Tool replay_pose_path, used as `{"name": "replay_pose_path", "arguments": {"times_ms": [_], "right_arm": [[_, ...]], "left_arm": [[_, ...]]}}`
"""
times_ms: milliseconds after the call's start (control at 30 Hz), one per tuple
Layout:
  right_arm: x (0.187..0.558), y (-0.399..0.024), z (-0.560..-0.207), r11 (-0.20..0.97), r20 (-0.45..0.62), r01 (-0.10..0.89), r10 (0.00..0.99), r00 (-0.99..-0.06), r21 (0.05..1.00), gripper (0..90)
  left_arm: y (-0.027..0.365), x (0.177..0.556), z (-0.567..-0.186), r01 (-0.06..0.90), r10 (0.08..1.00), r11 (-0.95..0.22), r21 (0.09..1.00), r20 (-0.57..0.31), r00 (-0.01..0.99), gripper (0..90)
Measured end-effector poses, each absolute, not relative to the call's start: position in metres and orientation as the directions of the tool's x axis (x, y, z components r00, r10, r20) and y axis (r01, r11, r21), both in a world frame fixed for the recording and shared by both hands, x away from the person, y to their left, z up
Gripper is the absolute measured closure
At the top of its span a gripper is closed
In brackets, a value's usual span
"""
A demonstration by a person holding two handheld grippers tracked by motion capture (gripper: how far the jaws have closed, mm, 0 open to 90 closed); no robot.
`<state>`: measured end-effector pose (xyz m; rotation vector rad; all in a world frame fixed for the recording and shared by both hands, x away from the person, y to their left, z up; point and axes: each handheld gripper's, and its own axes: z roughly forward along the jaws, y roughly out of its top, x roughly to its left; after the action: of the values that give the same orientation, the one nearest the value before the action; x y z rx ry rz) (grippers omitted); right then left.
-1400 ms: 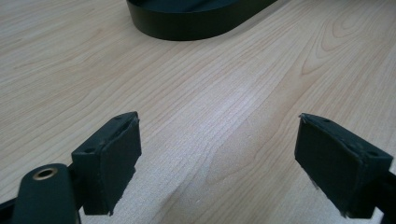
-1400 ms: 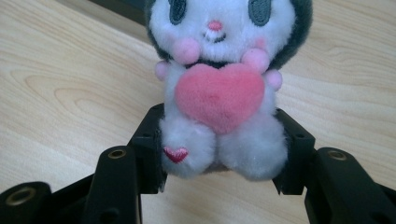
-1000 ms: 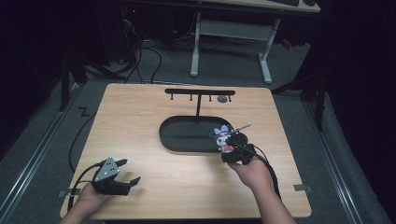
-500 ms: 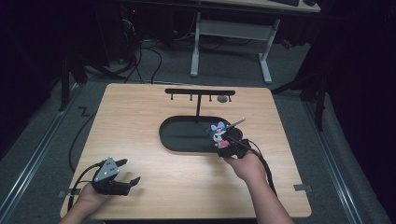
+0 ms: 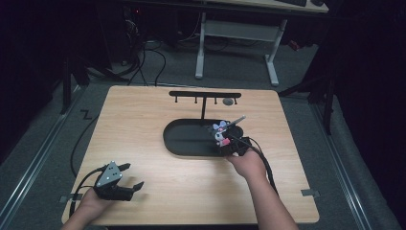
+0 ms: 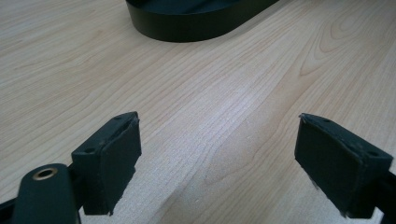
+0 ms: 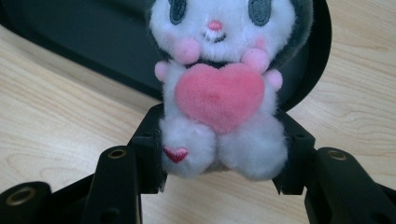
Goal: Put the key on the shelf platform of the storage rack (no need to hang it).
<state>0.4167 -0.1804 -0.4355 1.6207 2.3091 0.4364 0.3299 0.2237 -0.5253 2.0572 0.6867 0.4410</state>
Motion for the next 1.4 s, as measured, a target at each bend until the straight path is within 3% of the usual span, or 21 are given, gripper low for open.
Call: {"name": "replay_pose_path", "arguments": {"times_ms": [1000, 1400], "right_arm": [[0.458, -0.165, -0.452, 0.297, -0.033, 0.869, 0.95, -0.31, 0.397, 47.5], [0.454, -0.172, -0.465, 0.294, -0.042, 0.896, 0.954, -0.297, 0.332, 47.4]], "left_arm": [[0.225, 0.328, -0.525, 0.297, 0.622, -0.437, 0.849, 0.048, 0.781, 15.5], [0.224, 0.328, -0.525, 0.295, 0.618, -0.443, 0.847, 0.05, 0.785, 15.5]]}}
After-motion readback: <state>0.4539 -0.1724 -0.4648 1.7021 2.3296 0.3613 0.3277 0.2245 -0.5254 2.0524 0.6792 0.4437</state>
